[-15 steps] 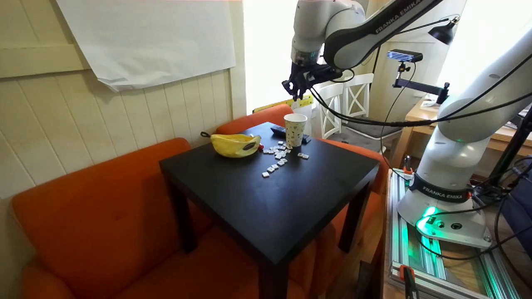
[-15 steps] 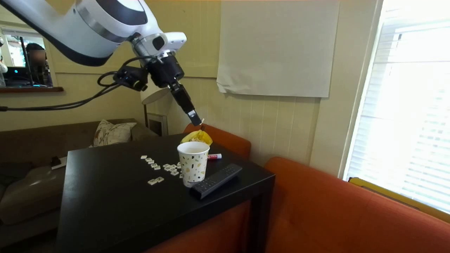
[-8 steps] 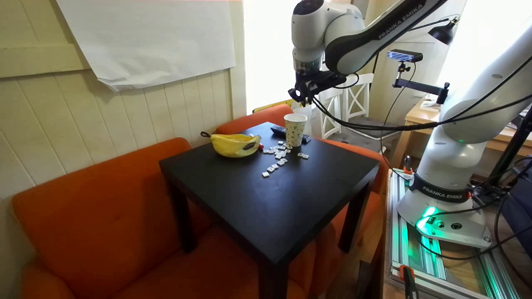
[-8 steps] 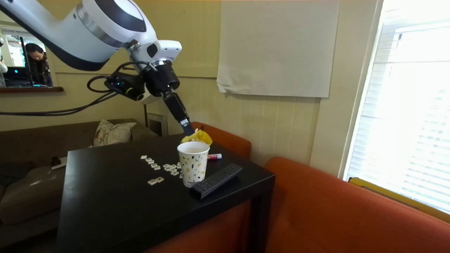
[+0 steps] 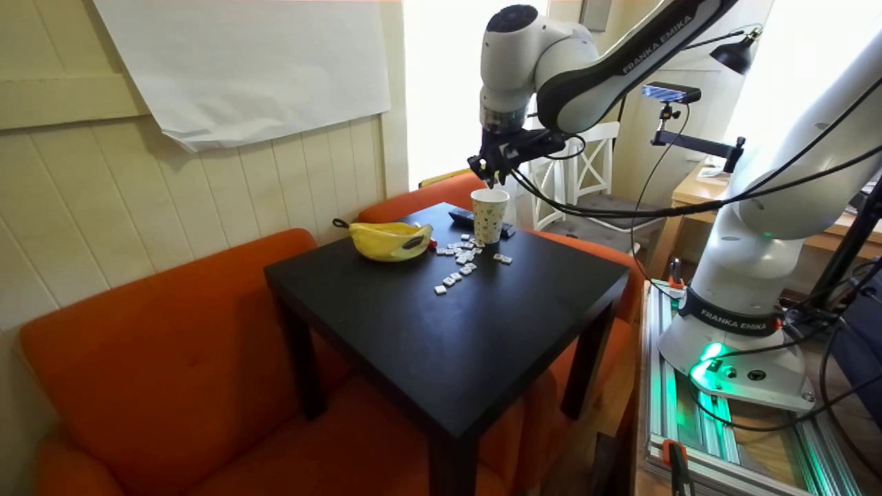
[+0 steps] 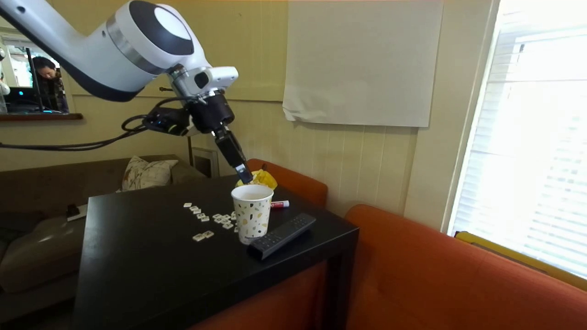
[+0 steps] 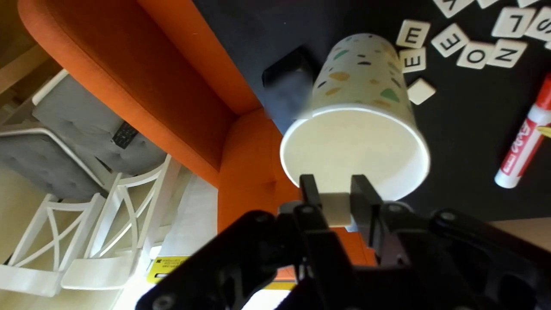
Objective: Put one tile in the coffee cup.
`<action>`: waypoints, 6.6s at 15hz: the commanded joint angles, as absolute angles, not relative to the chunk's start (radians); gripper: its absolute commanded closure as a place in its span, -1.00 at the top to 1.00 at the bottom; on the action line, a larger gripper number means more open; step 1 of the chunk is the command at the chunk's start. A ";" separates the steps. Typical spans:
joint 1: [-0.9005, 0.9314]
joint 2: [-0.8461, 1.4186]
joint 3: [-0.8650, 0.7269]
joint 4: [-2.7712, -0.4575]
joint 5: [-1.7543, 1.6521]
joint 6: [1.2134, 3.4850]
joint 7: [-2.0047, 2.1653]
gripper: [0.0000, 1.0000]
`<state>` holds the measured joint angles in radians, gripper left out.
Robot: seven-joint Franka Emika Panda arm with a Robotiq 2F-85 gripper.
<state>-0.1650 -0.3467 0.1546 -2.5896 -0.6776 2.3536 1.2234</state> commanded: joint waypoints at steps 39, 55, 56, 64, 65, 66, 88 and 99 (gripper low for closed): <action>0.013 -0.066 0.105 -2.632 -0.103 2.647 0.694 0.41; 0.043 -0.061 0.106 -2.623 -0.069 2.656 0.670 0.44; 0.043 -0.061 0.106 -2.622 -0.067 2.656 0.669 0.43; 0.052 -0.050 0.113 -2.618 -0.084 2.660 0.680 0.43; 0.050 -0.049 0.112 -2.618 -0.091 2.661 0.683 0.43; 0.048 -0.049 0.112 -2.618 -0.096 2.661 0.687 0.42; 0.035 -0.041 0.108 -2.612 -0.196 2.659 0.742 -1.00; 0.070 -0.070 0.114 -2.606 -0.044 2.602 0.620 -1.00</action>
<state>0.0530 -0.0635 0.1105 -2.6122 -0.1107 2.6380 0.6726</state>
